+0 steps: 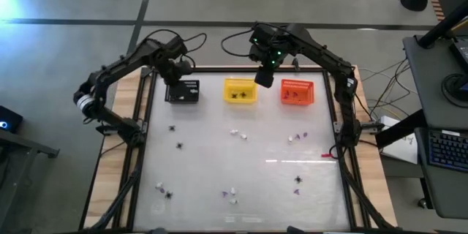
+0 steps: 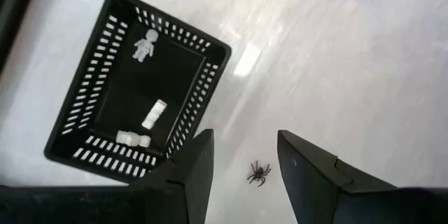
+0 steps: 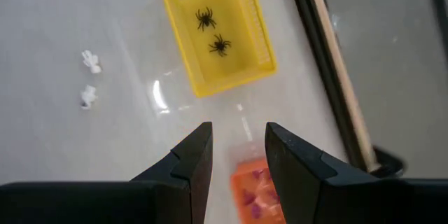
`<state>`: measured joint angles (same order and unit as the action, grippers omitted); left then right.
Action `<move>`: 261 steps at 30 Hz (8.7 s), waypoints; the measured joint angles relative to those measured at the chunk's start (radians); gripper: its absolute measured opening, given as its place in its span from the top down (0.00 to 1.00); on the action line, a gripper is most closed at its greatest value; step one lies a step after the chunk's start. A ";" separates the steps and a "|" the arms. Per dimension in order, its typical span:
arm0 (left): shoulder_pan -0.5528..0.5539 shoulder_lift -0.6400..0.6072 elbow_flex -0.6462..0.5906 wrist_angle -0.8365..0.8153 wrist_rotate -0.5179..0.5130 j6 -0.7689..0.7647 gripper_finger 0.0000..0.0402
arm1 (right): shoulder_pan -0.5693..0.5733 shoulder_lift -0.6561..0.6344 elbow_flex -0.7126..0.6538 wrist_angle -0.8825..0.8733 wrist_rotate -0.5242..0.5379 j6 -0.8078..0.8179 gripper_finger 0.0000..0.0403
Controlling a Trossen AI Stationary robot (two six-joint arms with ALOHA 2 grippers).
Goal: Sort Halloween decoration
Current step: Put the purple witch hat toy into the orange basket
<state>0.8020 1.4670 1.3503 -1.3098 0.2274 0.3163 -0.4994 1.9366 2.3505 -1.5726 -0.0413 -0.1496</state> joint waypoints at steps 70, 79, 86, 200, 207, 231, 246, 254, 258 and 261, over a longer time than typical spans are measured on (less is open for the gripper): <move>-1.147 -0.506 -0.366 0.063 0.041 -0.568 0.65 | 0.526 -0.011 0.000 0.007 0.045 0.622 0.69; -1.320 -0.424 -0.366 0.107 -0.065 -0.689 0.65 | 0.532 -0.011 0.000 0.007 0.044 0.622 0.69; -1.333 -0.370 -0.366 0.107 -0.061 -0.776 0.65 | 0.550 -0.011 0.000 0.006 0.042 0.622 0.69; -1.683 -0.213 -0.704 0.811 -0.058 -1.061 1.00 | 0.757 -0.010 0.000 0.120 0.069 0.970 0.69; -1.591 -0.313 -0.656 0.721 -0.088 -0.979 1.00 | 0.773 -0.010 0.000 0.085 0.068 0.974 0.69; -1.073 -0.452 -0.512 0.700 -0.090 -0.541 1.00 | 0.789 -0.010 0.000 0.001 0.396 1.116 0.69; -0.646 -0.426 -0.464 0.769 0.028 -0.315 1.00 | 0.639 -0.010 0.000 0.001 0.444 0.752 0.71; -0.480 -0.359 -0.385 0.789 0.072 -0.230 1.00 | 0.532 -0.006 0.000 0.012 0.446 0.597 0.64; -0.443 -0.302 -0.319 0.793 0.105 -0.195 1.00 | 0.478 -0.003 0.000 0.072 0.432 0.504 0.64; -0.424 -0.257 -0.274 0.795 0.103 -0.168 1.00 | 0.445 -0.003 0.000 0.150 0.372 0.415 0.64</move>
<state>0.3782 1.2101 1.0759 -0.5149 0.3309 0.1481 -0.0540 1.9335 2.3505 -1.4225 0.3307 0.2652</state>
